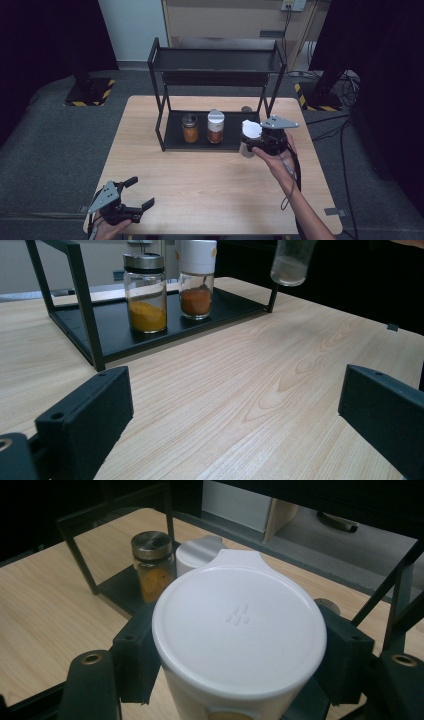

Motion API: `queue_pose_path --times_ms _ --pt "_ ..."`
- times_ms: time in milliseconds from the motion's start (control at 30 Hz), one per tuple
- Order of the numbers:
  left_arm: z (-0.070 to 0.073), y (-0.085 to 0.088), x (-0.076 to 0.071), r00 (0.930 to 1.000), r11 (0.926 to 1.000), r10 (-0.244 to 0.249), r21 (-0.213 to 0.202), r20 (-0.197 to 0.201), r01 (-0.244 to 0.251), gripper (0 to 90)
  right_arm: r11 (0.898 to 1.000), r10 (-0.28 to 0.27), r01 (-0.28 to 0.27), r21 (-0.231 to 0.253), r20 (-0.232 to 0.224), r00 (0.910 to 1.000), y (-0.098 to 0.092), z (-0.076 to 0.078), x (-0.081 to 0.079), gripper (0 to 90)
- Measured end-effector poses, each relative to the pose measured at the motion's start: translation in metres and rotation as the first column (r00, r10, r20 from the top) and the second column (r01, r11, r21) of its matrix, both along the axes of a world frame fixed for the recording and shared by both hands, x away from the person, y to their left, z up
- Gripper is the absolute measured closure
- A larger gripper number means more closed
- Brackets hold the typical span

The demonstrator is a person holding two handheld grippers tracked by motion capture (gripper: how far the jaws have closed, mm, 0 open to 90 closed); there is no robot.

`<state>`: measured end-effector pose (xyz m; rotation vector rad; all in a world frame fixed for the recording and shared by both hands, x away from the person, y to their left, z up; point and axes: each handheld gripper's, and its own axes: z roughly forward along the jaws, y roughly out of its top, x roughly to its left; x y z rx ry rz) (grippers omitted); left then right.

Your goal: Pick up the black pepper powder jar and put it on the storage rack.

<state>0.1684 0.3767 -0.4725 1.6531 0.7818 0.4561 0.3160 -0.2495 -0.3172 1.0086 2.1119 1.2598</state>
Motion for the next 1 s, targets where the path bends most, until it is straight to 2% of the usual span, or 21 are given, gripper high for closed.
queue_pose_path --times_ms 167,433,600,867,1000 --pt "0.000 0.000 0.000 1.0000 1.0000 0.002 -0.002 -0.001 -0.002 0.4 1.000 -0.009 0.009 -0.010 0.003 1.0000 0.011 -0.002 0.016 31.1" --pt "0.000 0.000 0.000 1.0000 1.0000 0.004 -0.002 -0.003 -0.004 0.4 0.999 -0.037 0.037 -0.006 -0.003 0.9993 0.018 -0.008 0.036 31.1" --pt "0.000 0.000 0.000 1.0000 1.0000 0.005 -0.002 -0.004 -0.005 0.4 0.998 -0.053 0.053 -0.020 -0.004 0.9986 0.024 -0.013 0.047 31.1" --pt "0.000 0.000 0.000 1.0000 1.0000 0.005 0.000 -0.007 -0.005 0.5 0.997 -0.069 0.069 -0.025 -0.002 0.9976 0.033 -0.026 0.068 31.1" --pt "0.000 0.000 0.000 1.0000 1.0000 0.006 -0.002 -0.007 -0.006 0.5 0.996 -0.084 0.084 -0.023 -0.009 0.9964 0.036 -0.038 0.078 31.1"
